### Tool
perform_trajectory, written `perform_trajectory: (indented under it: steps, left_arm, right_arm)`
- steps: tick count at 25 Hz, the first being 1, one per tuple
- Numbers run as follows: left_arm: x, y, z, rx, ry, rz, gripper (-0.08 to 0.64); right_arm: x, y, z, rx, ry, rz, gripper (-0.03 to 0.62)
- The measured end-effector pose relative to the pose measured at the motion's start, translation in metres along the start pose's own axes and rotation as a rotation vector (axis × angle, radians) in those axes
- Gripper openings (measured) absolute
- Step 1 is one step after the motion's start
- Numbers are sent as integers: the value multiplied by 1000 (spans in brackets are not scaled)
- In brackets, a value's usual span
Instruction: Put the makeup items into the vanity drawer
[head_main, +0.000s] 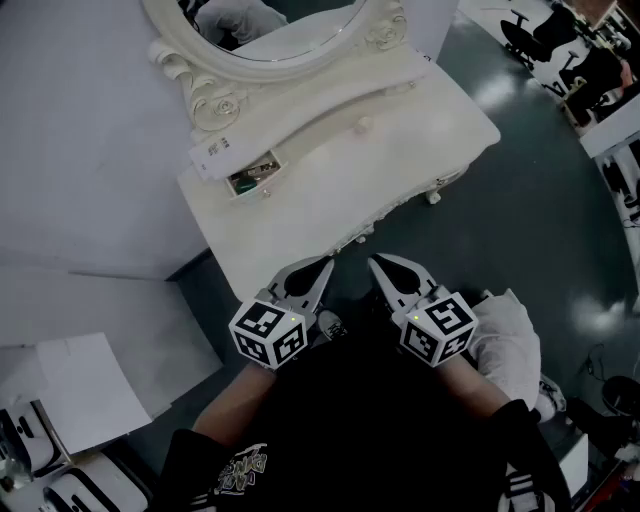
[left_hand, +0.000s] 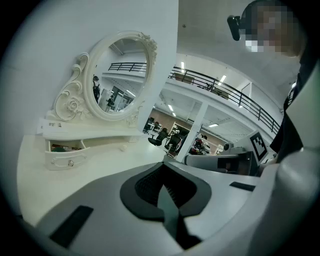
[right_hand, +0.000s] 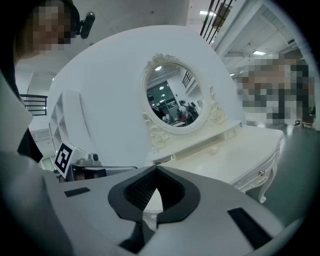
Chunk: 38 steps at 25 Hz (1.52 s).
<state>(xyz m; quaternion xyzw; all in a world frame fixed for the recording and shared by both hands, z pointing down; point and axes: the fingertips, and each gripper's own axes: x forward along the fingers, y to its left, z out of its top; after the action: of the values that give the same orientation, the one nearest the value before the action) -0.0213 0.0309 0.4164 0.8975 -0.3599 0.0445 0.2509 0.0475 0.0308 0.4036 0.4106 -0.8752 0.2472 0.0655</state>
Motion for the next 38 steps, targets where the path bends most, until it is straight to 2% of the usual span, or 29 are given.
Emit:
perform_trajectory:
  steps: [38]
  left_arm:
    - [-10,-15,-10,4,-6,12,2]
  right_arm:
    - [-9,9,-4,0,-17,57,29]
